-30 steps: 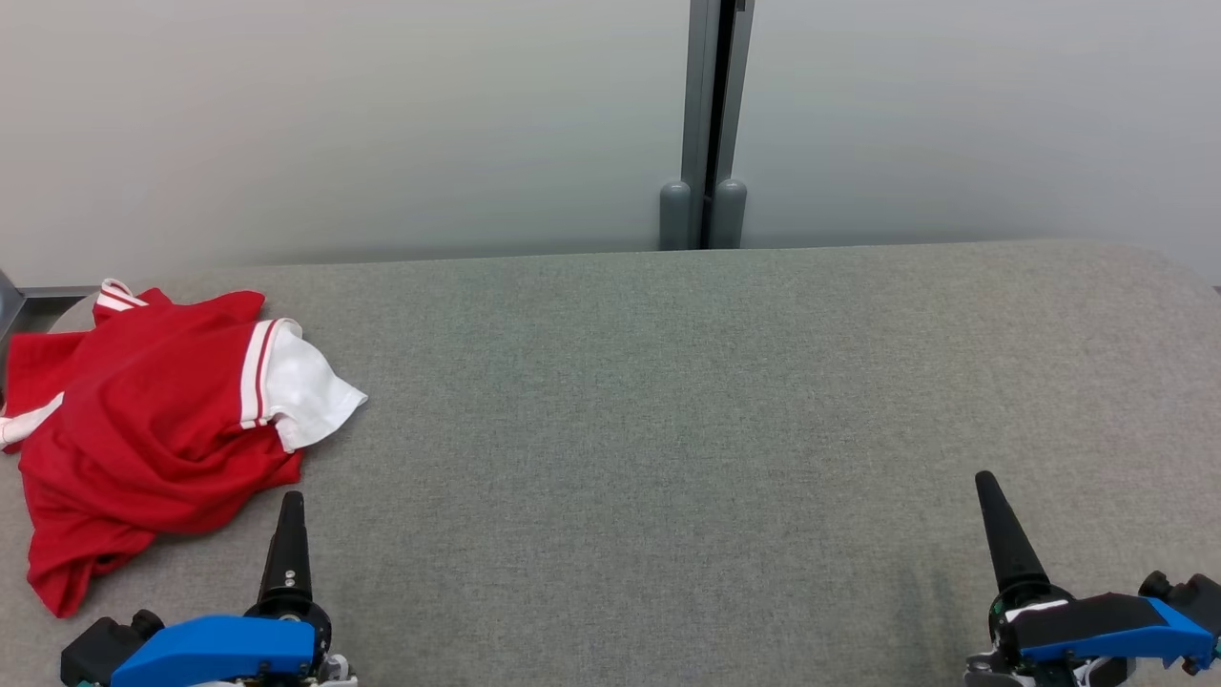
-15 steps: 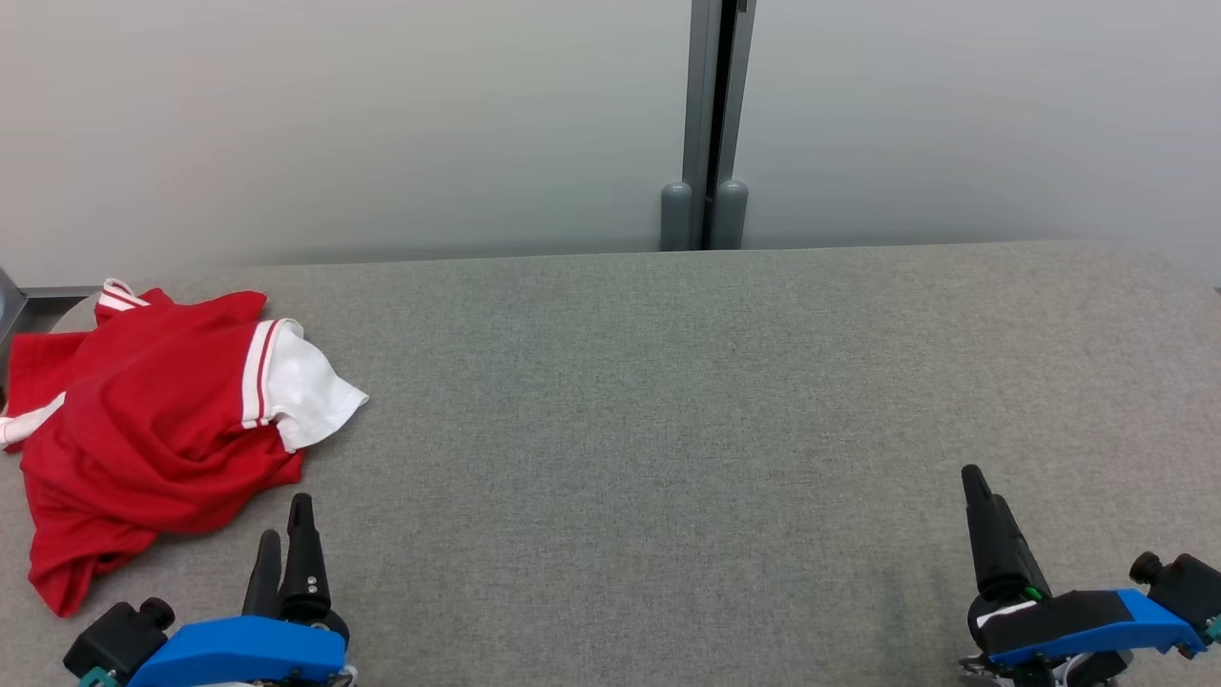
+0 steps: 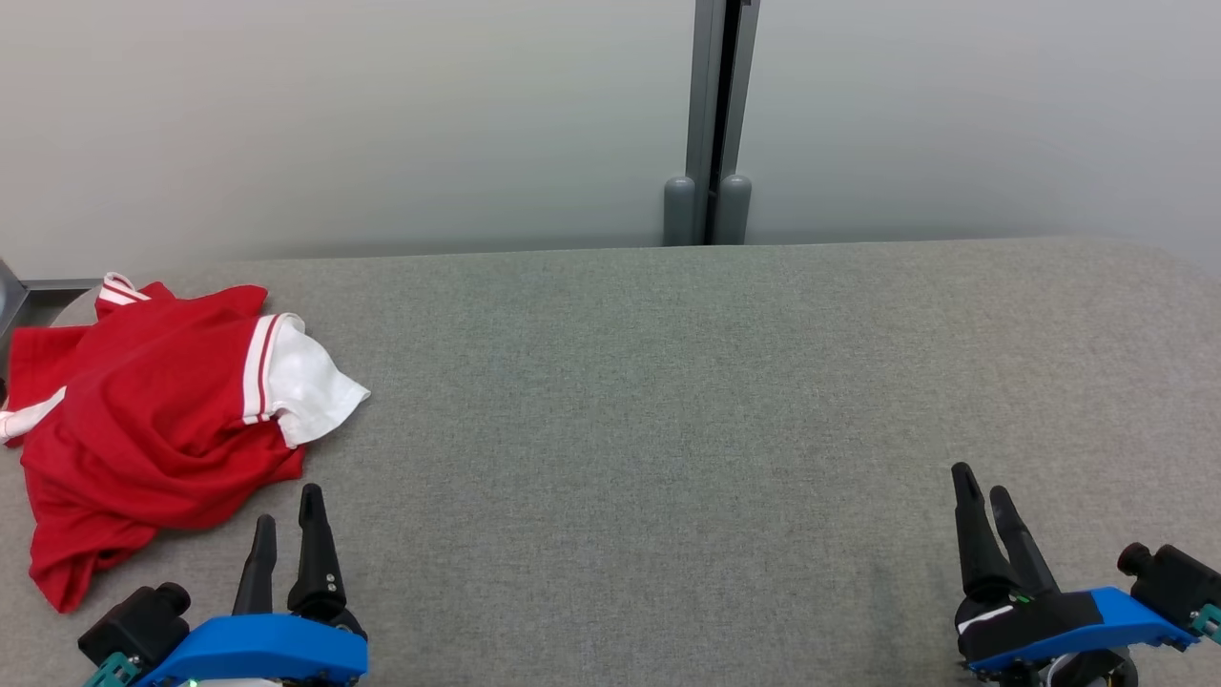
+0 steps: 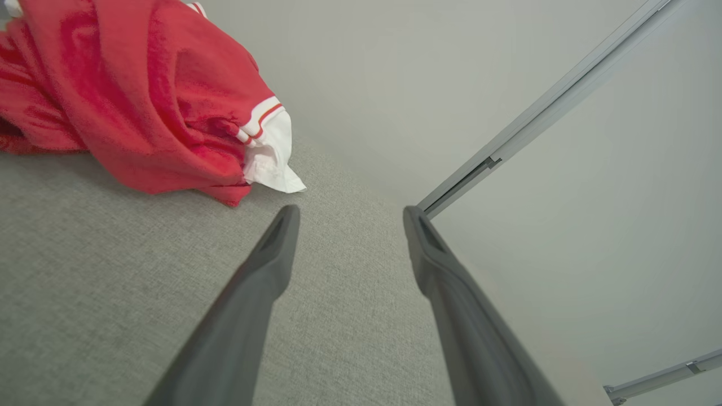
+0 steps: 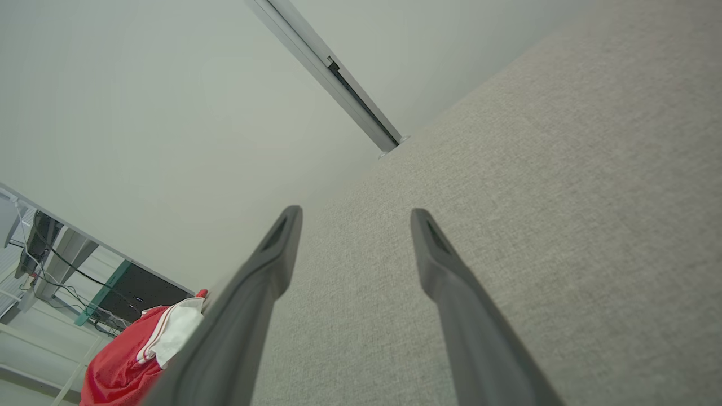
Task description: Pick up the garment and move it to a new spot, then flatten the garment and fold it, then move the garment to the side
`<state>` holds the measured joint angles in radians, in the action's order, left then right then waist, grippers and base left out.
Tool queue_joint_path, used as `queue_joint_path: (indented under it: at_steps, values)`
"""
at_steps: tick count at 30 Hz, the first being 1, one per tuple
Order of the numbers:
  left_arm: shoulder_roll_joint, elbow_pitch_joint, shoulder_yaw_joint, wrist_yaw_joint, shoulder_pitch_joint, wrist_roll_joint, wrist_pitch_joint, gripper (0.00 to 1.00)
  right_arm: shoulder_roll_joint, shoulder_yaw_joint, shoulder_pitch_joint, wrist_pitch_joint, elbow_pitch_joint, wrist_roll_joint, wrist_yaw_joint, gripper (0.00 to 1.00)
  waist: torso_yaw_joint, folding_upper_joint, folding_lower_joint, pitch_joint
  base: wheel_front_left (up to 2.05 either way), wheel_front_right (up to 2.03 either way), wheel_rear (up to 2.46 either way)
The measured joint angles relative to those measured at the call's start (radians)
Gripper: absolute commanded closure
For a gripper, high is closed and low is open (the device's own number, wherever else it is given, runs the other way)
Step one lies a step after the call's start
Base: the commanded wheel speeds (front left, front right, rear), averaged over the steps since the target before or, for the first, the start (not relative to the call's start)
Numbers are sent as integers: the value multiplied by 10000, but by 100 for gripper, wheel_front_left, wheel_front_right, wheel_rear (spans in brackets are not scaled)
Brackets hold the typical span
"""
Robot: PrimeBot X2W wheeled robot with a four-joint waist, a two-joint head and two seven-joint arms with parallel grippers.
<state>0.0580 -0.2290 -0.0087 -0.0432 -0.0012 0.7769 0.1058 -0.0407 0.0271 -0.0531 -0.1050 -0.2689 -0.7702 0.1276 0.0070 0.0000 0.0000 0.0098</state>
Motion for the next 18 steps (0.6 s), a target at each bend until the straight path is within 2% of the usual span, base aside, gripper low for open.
queue_joint_path:
  at_steps: [18]
  values:
    - [265,19,-378,253,174,-2414,477,0,-13,-69,1,-477,-104,2044,13,0,90,0,0,7,0,0,0]
